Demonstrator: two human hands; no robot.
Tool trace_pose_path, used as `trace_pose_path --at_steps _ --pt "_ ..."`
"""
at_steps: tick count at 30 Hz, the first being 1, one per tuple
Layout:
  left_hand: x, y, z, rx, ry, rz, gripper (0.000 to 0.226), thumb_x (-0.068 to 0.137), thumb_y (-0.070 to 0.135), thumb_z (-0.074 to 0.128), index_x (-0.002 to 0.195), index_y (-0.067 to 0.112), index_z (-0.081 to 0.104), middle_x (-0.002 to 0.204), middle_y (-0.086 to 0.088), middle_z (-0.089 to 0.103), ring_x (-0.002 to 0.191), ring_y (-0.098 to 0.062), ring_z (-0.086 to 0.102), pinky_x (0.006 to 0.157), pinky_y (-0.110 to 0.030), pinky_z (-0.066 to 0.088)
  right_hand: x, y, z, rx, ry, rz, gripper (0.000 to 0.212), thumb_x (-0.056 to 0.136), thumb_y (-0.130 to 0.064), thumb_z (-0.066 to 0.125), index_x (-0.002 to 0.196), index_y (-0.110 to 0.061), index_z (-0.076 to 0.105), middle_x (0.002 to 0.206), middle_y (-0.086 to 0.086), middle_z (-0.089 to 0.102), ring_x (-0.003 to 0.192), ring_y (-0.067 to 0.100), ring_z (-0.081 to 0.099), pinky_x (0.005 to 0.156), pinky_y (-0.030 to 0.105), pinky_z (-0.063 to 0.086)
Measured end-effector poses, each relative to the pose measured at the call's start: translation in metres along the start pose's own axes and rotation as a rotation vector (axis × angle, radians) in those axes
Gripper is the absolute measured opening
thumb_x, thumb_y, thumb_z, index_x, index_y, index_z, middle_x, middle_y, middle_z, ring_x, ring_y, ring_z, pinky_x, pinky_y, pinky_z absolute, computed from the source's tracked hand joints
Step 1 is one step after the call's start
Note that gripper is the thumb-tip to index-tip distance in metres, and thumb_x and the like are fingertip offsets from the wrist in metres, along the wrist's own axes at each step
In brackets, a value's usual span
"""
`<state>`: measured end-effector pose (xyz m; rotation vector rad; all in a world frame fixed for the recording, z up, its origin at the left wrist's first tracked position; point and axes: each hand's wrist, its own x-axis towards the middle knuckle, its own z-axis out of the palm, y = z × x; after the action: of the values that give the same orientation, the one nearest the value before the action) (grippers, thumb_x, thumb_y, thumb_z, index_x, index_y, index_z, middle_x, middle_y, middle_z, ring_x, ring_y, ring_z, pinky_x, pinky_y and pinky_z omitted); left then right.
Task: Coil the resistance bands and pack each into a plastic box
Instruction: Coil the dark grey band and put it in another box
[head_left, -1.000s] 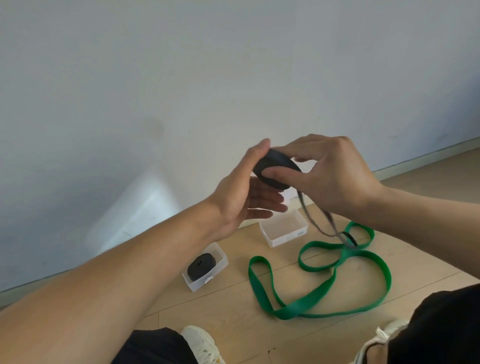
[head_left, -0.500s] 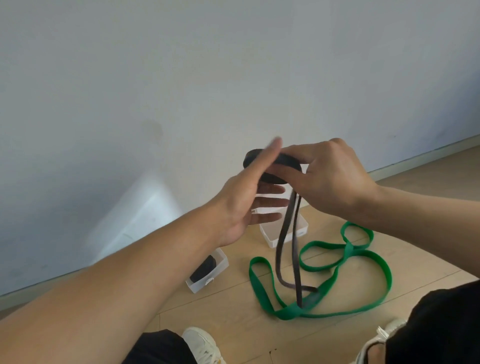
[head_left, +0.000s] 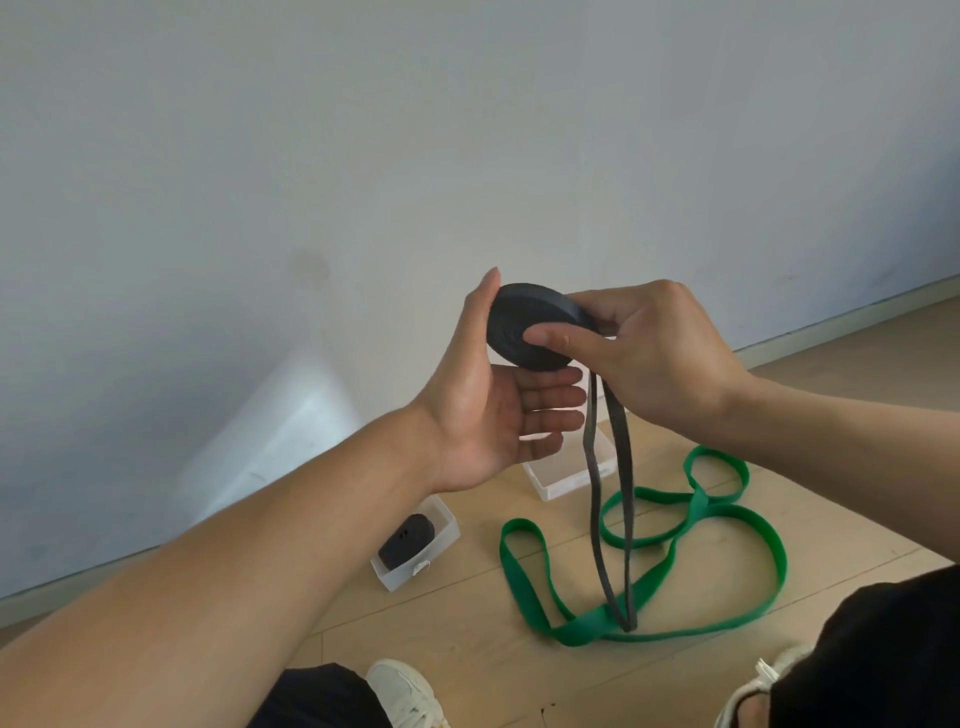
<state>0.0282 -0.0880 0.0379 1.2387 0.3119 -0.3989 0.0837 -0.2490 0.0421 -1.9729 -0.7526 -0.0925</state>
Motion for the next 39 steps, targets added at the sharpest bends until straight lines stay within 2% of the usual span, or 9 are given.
trace_pose_path --at_steps 3,6,11,15,22,28,31,34,39 --pt "0.000 0.001 -0.001 0.042 0.075 -0.039 0.107 0.067 0.095 0.051 0.122 0.003 0.062 0.110 -0.012 0.068 0.091 -0.029 0.071 0.082 -0.043 0.060 0.002 0.004 -0.006 -0.163 0.012 0.045 0.025 0.091 -0.049 0.067 0.090 -0.028 0.080 0.061 0.007 0.067 0.052 0.018 0.052 0.058 0.035 0.048" --pt "0.002 -0.005 0.006 0.201 0.195 0.105 0.082 0.074 0.083 0.062 0.122 0.018 0.070 0.114 -0.008 0.072 0.105 -0.028 0.073 0.090 -0.045 0.061 -0.001 0.003 -0.007 -0.298 -0.031 0.041 0.022 0.091 -0.051 0.063 0.096 -0.037 0.079 0.066 -0.002 0.072 0.052 0.012 0.053 0.060 0.034 0.048" --pt "0.006 -0.008 0.013 0.226 0.277 0.257 0.054 0.082 0.069 0.065 0.103 0.022 0.079 0.096 -0.001 0.080 0.092 -0.016 0.077 0.085 -0.033 0.055 -0.004 -0.001 -0.002 -0.186 0.003 -0.030 0.015 0.090 -0.046 0.067 0.100 -0.043 0.078 0.084 -0.011 0.079 0.067 0.005 0.067 0.073 0.032 0.055" --pt "0.006 -0.001 0.011 -0.040 0.188 0.203 0.068 0.086 0.075 0.047 0.095 0.015 0.077 0.076 -0.003 0.074 0.072 -0.015 0.074 0.072 -0.030 0.050 -0.001 -0.002 -0.002 -0.030 -0.025 -0.048 0.024 0.086 -0.037 0.076 0.110 -0.044 0.075 0.090 -0.031 0.074 0.094 -0.013 0.066 0.081 0.003 0.046" --pt "0.004 0.001 0.001 -0.073 0.072 0.012 0.093 0.075 0.092 0.041 0.089 0.006 0.073 0.077 -0.006 0.064 0.066 -0.019 0.062 0.068 -0.030 0.049 0.000 0.005 0.001 -0.008 0.029 -0.037 0.013 0.086 -0.037 0.077 0.098 -0.036 0.080 0.081 -0.008 0.079 0.082 0.010 0.072 0.079 0.029 0.056" --pt "0.002 -0.001 0.000 0.029 0.209 0.000 0.099 0.073 0.086 0.059 0.134 0.009 0.052 0.119 -0.015 0.067 0.104 -0.032 0.072 0.095 -0.051 0.058 0.002 0.013 -0.005 -0.142 0.019 0.057 0.010 0.085 -0.040 0.076 0.094 -0.040 0.080 0.068 -0.017 0.073 0.053 0.006 0.056 0.054 0.021 0.046" --pt "0.005 -0.010 0.012 0.225 0.270 0.178 0.065 0.077 0.076 0.066 0.114 0.023 0.075 0.114 -0.002 0.072 0.109 -0.021 0.070 0.101 -0.045 0.055 -0.004 0.007 -0.001 -0.188 -0.010 0.031 0.011 0.087 -0.042 0.074 0.095 -0.044 0.079 0.083 -0.020 0.077 0.075 0.003 0.070 0.071 0.029 0.056" --pt "0.007 -0.012 0.016 0.206 0.349 0.252 0.046 0.082 0.068 0.066 0.089 0.025 0.081 0.094 0.000 0.078 0.097 -0.018 0.075 0.096 -0.039 0.056 -0.003 0.003 0.002 -0.108 0.002 -0.008 0.011 0.085 -0.040 0.076 0.095 -0.041 0.080 0.086 -0.024 0.077 0.085 -0.004 0.070 0.073 0.012 0.051" --pt "0.004 -0.004 0.013 -0.018 0.214 0.162 0.070 0.083 0.080 0.049 0.086 0.016 0.079 0.072 -0.004 0.069 0.072 -0.019 0.066 0.071 -0.031 0.051 0.002 0.000 -0.001 0.029 -0.050 -0.047 0.019 0.084 -0.030 0.079 0.101 -0.039 0.078 0.088 -0.031 0.074 0.090 -0.016 0.066 0.077 0.000 0.044"
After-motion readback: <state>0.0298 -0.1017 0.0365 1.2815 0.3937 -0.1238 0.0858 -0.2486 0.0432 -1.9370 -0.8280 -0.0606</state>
